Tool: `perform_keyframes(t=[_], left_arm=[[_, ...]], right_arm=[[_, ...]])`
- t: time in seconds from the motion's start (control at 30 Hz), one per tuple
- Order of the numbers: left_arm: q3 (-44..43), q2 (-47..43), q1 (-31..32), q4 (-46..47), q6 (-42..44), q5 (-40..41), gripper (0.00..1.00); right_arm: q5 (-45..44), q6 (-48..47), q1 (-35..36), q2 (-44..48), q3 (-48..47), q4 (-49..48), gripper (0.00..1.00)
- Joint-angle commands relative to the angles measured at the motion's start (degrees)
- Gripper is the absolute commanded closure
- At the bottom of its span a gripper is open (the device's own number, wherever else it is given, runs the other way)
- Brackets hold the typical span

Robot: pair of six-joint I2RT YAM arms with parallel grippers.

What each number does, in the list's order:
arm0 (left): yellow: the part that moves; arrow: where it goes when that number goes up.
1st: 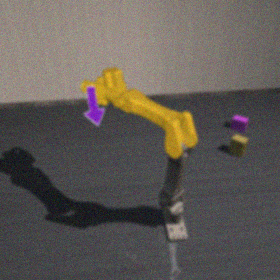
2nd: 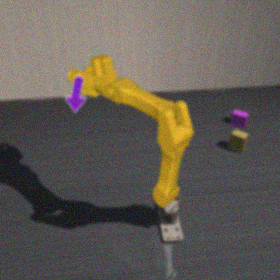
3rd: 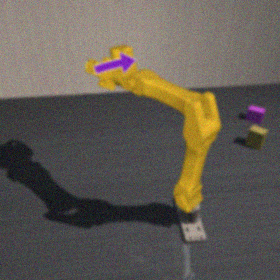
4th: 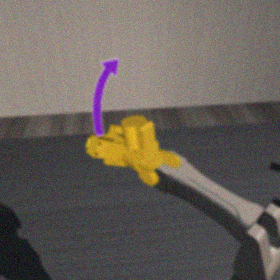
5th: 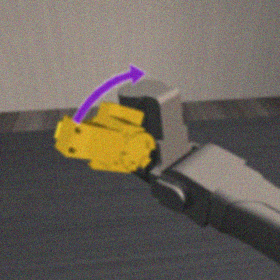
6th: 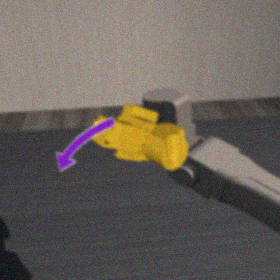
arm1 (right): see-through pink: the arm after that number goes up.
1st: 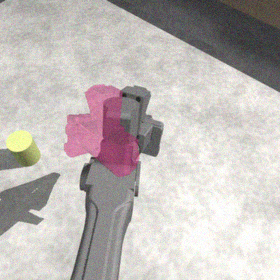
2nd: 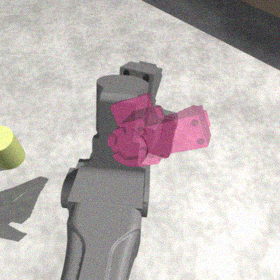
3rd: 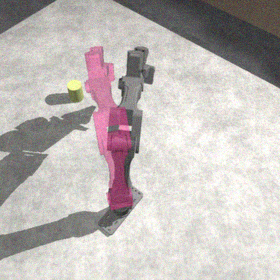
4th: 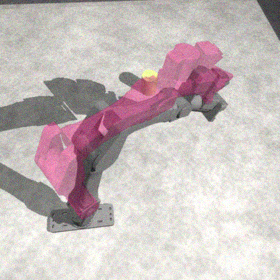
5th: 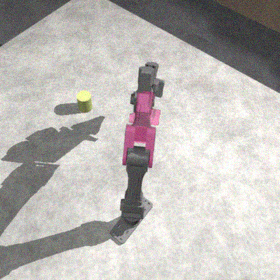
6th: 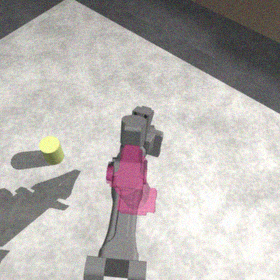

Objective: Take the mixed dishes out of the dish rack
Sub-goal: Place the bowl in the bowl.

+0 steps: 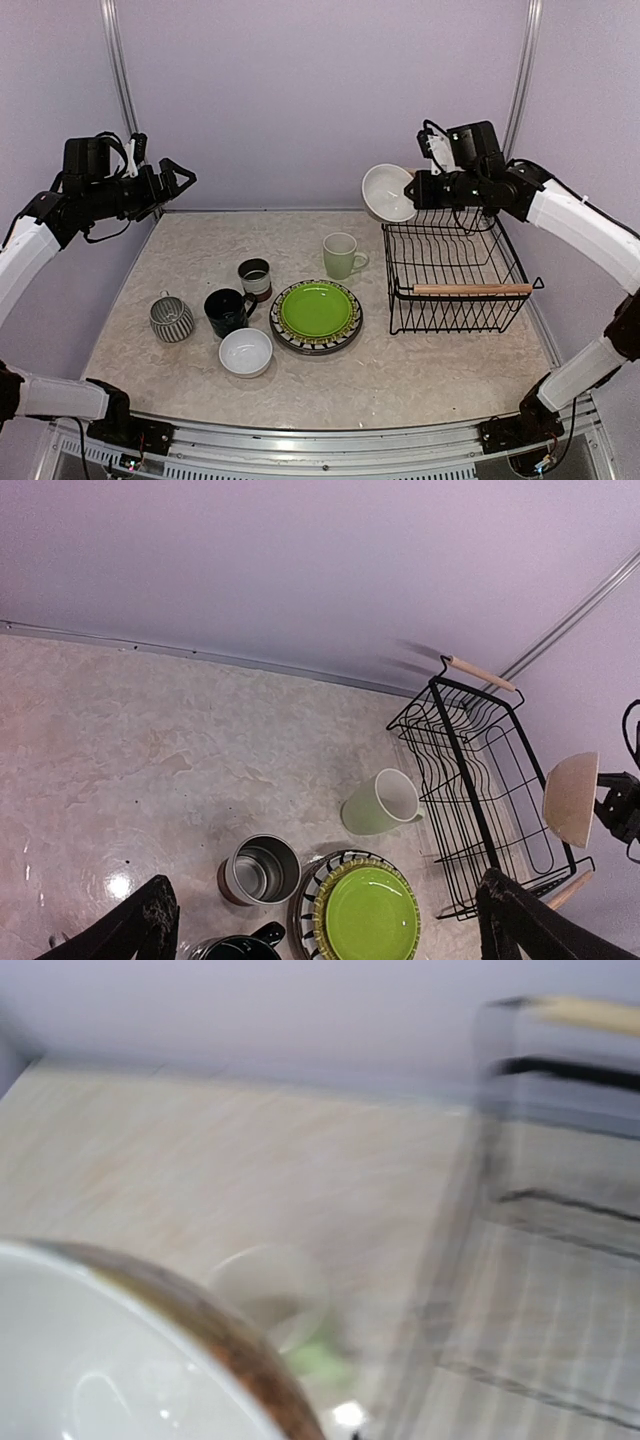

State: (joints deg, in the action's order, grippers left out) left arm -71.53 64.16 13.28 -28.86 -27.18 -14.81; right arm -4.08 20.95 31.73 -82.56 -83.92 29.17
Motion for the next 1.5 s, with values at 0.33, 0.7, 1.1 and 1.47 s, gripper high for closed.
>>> perform_keyframes(t=[0.33, 0.7, 1.1, 1.47], left_arm=[[-1.5, 0.5, -0.1, -0.6, 0.1, 1.0, 0.01], [-1.6, 0.2, -0.3, -0.6, 0.2, 1.1, 0.01], [-1.5, 0.5, -0.5, -0.5, -0.1, 0.4, 0.01], [-1.5, 0.7, -0.5, -0.5, -0.1, 0.3, 0.01]], right_arm=[[-1.1, -0.8, 27.2, -34.7, -32.3, 8.9, 1.0], [8.8, 2.7, 31.6, -50.3, -43.1, 14.3, 1.0], [9.1, 3.2, 33.1, -53.0, -42.7, 16.6, 1.0], [6.7, 3.4, 33.9, -53.1, -42.5, 17.1, 0.77]])
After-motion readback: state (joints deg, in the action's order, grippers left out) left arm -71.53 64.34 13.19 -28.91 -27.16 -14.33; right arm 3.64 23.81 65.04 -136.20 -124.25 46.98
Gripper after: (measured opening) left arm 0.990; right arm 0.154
